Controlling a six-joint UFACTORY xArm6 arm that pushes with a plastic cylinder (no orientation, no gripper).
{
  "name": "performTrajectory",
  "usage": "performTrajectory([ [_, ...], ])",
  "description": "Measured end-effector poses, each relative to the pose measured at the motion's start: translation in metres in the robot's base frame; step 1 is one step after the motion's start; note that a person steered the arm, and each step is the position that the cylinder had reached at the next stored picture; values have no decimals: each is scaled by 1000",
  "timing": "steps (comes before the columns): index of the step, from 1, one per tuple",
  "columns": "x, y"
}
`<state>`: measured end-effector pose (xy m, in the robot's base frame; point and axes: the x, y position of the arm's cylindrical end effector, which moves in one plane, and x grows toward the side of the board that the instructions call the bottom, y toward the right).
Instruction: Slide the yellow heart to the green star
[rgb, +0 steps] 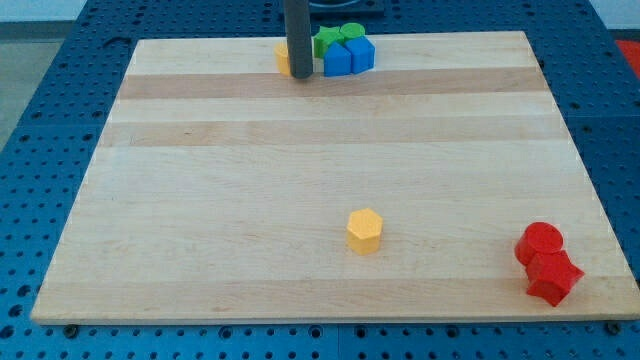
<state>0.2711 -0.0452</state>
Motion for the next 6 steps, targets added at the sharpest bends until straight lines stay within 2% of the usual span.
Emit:
performTrajectory([
  [1,6,-6],
  [4,-33,-13],
  [5,-20,-41],
  [6,-19,-96],
])
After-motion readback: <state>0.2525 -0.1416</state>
